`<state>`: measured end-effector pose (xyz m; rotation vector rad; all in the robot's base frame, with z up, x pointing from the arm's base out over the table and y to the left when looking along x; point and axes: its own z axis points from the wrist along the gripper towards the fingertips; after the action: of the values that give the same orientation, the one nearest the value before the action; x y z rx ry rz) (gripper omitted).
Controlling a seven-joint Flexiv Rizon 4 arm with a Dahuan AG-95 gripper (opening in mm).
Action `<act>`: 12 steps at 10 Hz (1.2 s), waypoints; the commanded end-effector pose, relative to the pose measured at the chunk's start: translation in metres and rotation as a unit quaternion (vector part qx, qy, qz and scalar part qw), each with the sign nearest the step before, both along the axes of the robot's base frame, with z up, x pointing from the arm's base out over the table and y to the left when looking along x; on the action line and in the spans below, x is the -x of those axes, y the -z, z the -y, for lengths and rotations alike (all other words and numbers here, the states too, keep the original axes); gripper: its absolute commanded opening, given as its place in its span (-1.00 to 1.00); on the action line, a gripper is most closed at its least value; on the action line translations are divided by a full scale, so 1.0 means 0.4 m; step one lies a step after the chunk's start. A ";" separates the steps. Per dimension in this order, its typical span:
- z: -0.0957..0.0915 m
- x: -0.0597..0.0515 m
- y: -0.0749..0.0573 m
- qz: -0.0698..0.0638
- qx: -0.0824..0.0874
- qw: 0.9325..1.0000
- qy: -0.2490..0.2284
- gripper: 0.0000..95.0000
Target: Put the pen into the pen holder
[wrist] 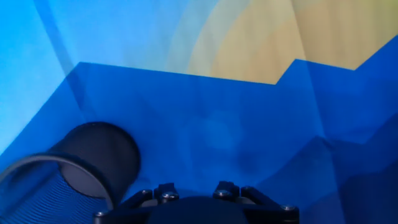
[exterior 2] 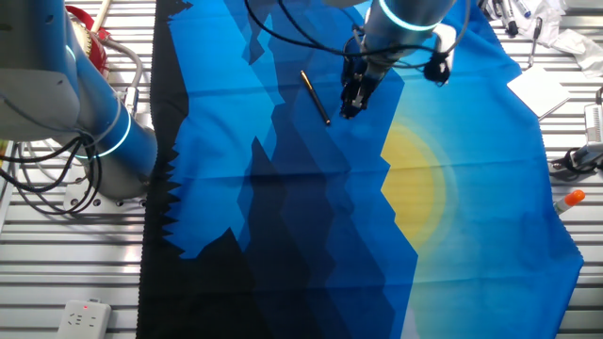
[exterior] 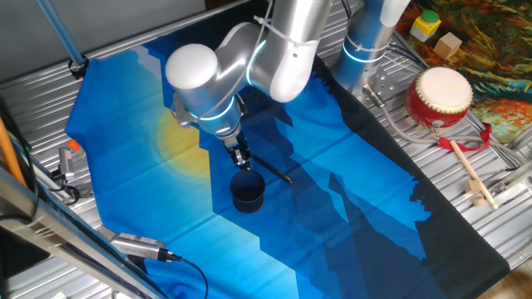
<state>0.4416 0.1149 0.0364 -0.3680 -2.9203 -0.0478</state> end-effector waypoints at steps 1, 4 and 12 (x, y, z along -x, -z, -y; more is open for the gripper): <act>0.001 0.009 0.007 -0.003 0.002 1.000 0.000 -0.20; 0.006 0.039 0.023 -0.004 0.005 1.000 0.000 -0.20; 0.006 0.071 0.050 -0.002 0.008 1.000 -0.001 -0.60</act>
<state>0.4130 0.1134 0.0159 -0.3670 -2.9213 -0.0266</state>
